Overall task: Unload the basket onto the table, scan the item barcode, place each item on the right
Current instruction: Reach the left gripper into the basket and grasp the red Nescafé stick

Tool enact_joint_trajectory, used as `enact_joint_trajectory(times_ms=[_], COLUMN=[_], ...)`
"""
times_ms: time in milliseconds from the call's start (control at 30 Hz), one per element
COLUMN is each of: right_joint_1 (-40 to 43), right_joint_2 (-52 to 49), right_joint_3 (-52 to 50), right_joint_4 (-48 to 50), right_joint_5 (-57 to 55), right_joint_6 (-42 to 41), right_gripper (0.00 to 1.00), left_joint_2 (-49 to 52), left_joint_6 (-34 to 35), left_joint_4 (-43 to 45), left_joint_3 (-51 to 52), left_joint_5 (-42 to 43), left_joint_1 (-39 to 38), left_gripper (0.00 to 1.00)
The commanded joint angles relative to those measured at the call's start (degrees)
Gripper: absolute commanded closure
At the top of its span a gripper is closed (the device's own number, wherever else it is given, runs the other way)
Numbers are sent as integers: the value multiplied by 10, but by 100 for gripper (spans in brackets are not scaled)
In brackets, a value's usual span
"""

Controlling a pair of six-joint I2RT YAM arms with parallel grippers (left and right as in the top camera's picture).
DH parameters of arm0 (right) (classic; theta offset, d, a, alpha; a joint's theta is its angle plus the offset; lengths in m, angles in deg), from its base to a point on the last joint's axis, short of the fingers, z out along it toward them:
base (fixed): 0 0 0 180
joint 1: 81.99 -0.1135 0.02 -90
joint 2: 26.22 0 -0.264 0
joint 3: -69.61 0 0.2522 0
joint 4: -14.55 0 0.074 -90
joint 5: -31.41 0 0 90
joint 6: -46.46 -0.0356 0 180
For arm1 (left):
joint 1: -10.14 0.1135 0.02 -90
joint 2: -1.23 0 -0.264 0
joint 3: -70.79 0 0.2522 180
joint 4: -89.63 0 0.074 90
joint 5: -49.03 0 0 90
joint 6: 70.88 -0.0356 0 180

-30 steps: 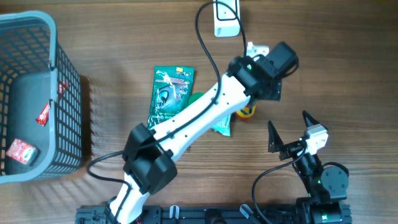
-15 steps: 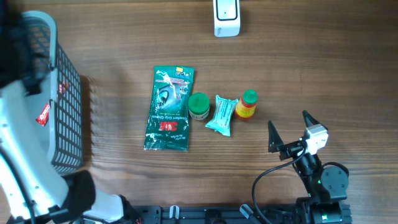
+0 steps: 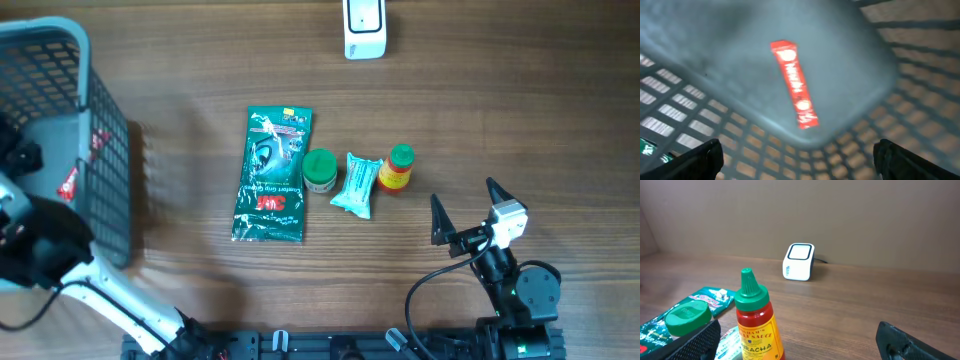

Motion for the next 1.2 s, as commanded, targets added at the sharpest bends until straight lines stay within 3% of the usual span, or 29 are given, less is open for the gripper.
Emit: enact_joint_trajectory(times_ms=[0,200,300,400,467,667,900,1033,1167], right_joint_1=[0,0,0,0,0,0,0,0,0], right_joint_2=[3,3,3,3,3,3,3,3,3], right_joint_3=[-1,-1,-1,-1,-1,-1,-1,-1,-1], right_joint_4=[1,1,1,1,1,1,1,1,1], right_joint_5=[-5,-5,-5,-5,-5,-5,-5,-5,-5], right_joint_6=[3,3,3,3,3,3,3,3,3], right_gripper=[0,0,0,0,0,0,0,0,0], left_joint_2=[66,133,134,134,134,94,-142,-305,-433], left_joint_6=[12,12,8,-136,-198,-245,-272,-270,-277], left_joint_4=[0,5,23,71,96,77,35,118,217], left_joint_3=[8,9,9,9,9,-17,-35,-35,-35], left_joint_5=[7,-4,-78,-175,-184,-143,-139,-103,-123], left_joint_1=[-19,-36,-49,-67,-73,-45,-21,-21,-23], left_gripper=[0,0,0,0,0,1,0,1,0])
